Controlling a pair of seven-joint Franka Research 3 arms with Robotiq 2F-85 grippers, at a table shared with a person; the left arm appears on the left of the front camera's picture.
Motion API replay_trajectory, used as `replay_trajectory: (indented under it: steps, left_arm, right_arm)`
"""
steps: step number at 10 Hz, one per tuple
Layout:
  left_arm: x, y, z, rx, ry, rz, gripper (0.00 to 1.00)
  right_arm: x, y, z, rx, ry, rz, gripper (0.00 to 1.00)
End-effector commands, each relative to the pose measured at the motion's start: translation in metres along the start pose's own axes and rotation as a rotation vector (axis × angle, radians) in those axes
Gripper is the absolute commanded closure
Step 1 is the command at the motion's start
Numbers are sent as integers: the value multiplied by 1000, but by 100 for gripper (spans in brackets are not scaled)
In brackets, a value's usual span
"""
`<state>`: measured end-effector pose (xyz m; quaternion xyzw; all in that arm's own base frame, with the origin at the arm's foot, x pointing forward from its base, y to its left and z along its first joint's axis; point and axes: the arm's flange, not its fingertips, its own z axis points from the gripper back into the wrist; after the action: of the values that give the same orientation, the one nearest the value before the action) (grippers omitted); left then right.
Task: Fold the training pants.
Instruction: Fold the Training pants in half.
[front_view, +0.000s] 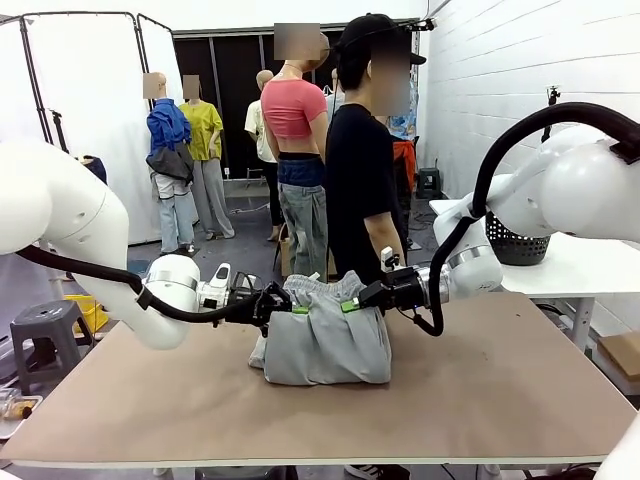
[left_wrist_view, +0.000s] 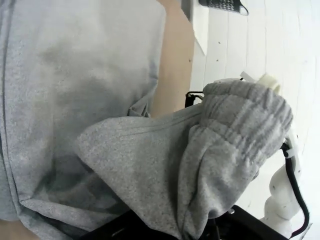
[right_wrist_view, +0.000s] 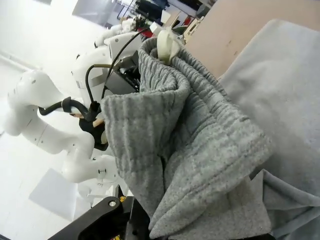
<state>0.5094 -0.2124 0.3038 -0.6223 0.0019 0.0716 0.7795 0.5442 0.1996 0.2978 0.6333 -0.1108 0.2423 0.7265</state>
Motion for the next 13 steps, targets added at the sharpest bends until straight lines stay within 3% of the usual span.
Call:
replay_trajectory:
  steps: [1,5,13]
  left_arm:
    - [27,1,3,65,5,122,100]
    - [46,11,1,74,-13,182,100]
    - [83,0,-1,77,-67,106,100]
  right_arm:
    - [17,-15,5,-32,-27,-90,100]
    - [28,-38,9,-97,-70,-142,100]
    - [61,-55,14,-130,-99,-115,100]
